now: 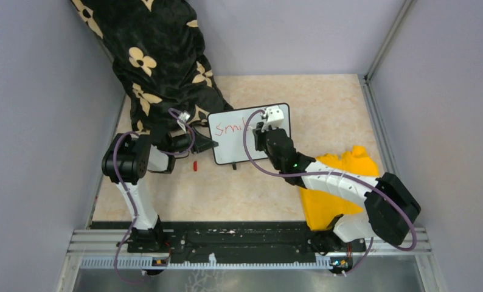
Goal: Write a sentence on the whiteboard
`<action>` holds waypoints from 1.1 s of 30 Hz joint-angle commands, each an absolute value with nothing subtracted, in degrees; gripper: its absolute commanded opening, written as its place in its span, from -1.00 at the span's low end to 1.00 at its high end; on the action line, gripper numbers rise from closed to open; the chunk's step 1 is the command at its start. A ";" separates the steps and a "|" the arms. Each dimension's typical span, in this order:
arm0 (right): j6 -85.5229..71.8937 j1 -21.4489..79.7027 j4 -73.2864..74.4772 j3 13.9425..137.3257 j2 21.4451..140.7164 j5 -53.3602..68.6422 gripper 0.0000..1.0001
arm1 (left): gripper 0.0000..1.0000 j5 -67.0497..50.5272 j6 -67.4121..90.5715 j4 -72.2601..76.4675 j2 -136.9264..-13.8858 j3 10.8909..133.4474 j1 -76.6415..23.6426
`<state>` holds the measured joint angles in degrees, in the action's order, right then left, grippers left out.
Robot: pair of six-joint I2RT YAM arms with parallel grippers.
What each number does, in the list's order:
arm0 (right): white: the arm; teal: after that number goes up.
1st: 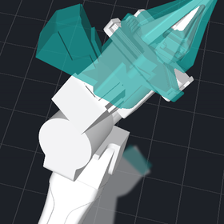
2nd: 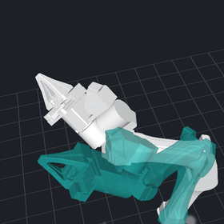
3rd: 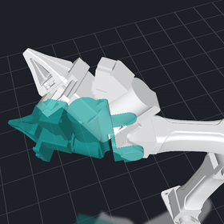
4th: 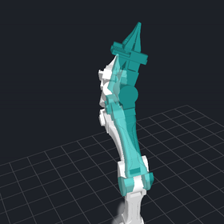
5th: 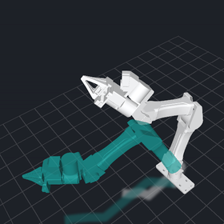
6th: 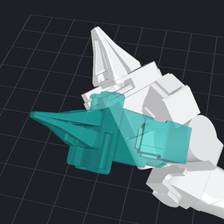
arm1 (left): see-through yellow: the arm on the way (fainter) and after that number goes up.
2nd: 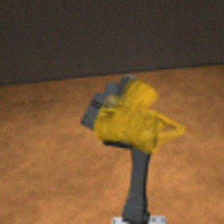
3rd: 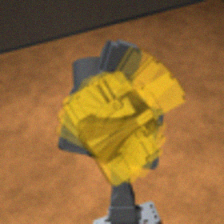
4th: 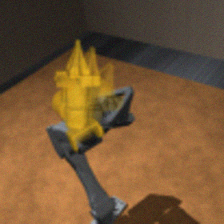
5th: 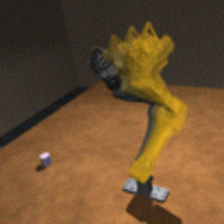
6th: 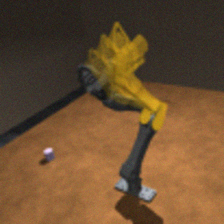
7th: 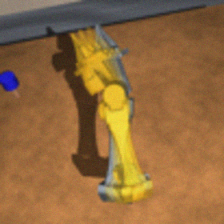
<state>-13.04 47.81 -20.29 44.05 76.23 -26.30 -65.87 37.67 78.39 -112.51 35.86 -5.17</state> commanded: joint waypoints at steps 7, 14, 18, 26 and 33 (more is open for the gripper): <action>-13.04 46.07 -22.15 45.86 77.08 -26.89 -1.00 | -1.00 -66.18 37.00 76.03 -113.31 35.16 -5.32; -13.39 45.51 -21.60 44.79 76.06 -27.90 -1.00 | -1.00 -66.18 36.89 75.98 -113.38 35.24 -5.28; -13.36 45.11 -21.45 44.42 75.44 -28.29 -1.00 | -1.00 -66.23 36.91 75.95 -113.29 35.23 -5.30; -12.97 44.54 -21.27 44.69 74.61 -28.74 -1.00 | -1.00 -66.20 36.85 75.85 -113.23 35.09 -5.35; -12.51 44.38 -21.29 45.88 74.98 -28.45 -1.00 | -1.00 -66.29 36.77 75.85 -113.20 35.08 -5.37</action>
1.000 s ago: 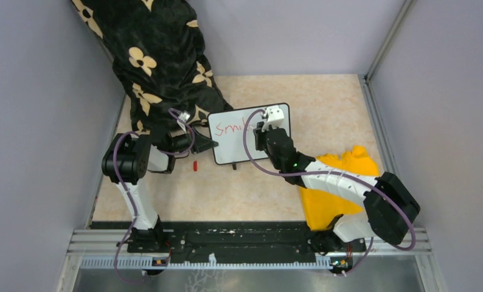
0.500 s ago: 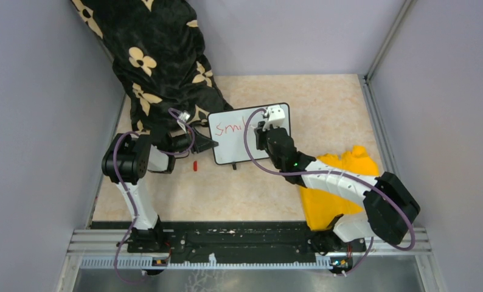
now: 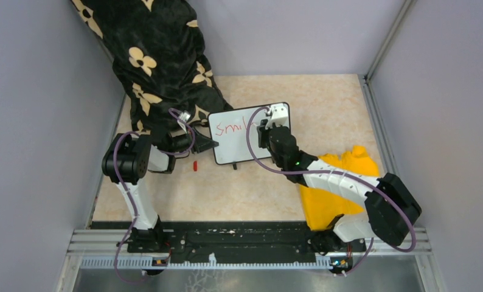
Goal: Write a sentence on the whiteboard
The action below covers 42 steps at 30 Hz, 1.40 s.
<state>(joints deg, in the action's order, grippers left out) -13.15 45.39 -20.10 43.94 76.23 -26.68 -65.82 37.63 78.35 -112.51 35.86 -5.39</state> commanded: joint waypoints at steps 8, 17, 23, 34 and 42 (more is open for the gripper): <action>-12.38 44.38 -21.35 47.61 76.36 -27.10 -1.00 | -1.00 -66.27 36.67 75.85 -113.19 35.20 -5.45; -12.52 44.38 -22.08 48.34 77.31 -25.64 -1.00 | -1.00 -66.27 36.63 75.67 -113.12 35.24 -5.54; -12.89 44.31 -21.66 48.34 78.01 -24.47 -1.00 | -1.00 -66.31 36.53 75.59 -113.12 35.20 -5.55; -14.65 44.34 -20.19 45.76 77.65 -23.20 -1.00 | -1.00 -66.27 36.43 75.48 -113.11 35.24 -5.56; -15.70 44.38 -19.27 42.72 76.05 -23.87 -1.00 | -1.00 -66.27 36.38 75.24 -113.03 35.24 -5.56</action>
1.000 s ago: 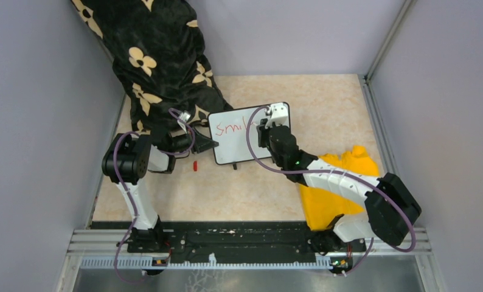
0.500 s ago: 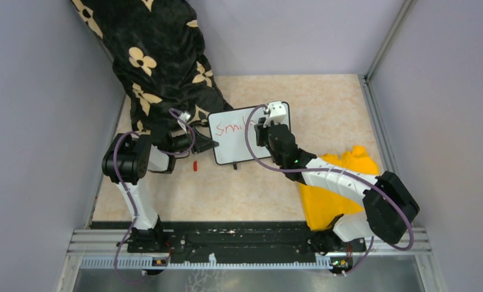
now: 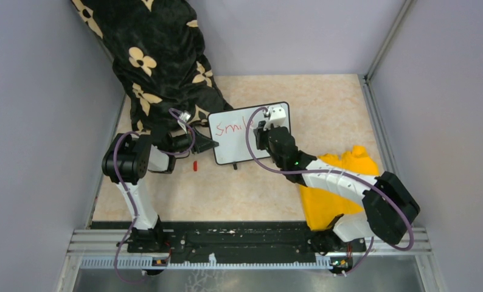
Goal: Write a sentence on the whiteboard
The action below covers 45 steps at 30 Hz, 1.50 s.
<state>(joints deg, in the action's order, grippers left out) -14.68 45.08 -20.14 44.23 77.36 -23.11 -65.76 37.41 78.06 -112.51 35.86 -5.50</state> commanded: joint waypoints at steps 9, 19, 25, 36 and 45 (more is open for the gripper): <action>-15.85 44.38 -17.99 41.85 74.14 -27.58 -1.00 | -1.00 -66.26 36.37 75.20 -112.85 35.19 -5.62; -15.38 43.92 -17.18 41.75 72.18 -30.11 -1.00 | -1.00 -66.23 36.30 75.06 -112.76 35.18 -5.71; -14.20 45.15 -21.37 41.16 69.27 -24.39 -1.00 | -1.00 -66.27 36.19 75.08 -112.68 35.22 -5.80; -10.99 49.61 -24.32 47.55 74.30 -22.54 -1.00 | -1.00 -66.23 36.12 74.92 -112.68 35.23 -5.80; -10.42 50.45 -25.05 51.97 79.50 -21.34 -1.00 | -1.00 -66.23 36.03 74.71 -112.79 35.32 -5.80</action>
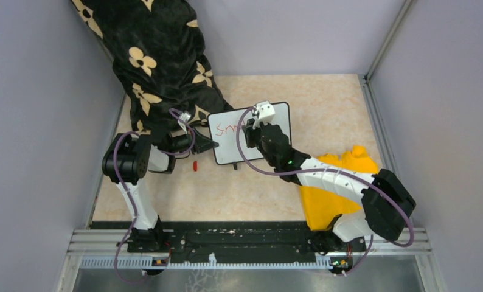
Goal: Write a sentence on the whiteboard
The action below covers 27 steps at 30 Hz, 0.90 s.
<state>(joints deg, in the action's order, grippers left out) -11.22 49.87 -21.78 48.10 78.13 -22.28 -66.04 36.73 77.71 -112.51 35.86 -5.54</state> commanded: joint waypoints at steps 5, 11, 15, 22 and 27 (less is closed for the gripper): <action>-10.31 50.45 -24.42 53.08 80.90 -22.53 -1.00 | -1.00 -66.27 35.84 74.45 -112.88 35.41 -5.80; -10.15 50.45 -24.02 53.12 81.68 -23.96 -1.00 | -1.00 -66.27 35.68 74.33 -113.03 35.34 -5.80; -10.11 50.33 -23.81 53.24 82.21 -24.59 -1.00 | -1.00 -66.28 35.51 74.09 -112.98 35.40 -5.80; -10.49 49.75 -24.08 52.93 83.00 -24.97 -1.00 | -1.00 -66.32 35.42 73.94 -112.94 35.49 -5.80; -10.71 49.50 -23.79 52.58 83.08 -25.51 -1.00 | -1.00 -66.28 35.48 73.85 -112.94 35.48 -5.80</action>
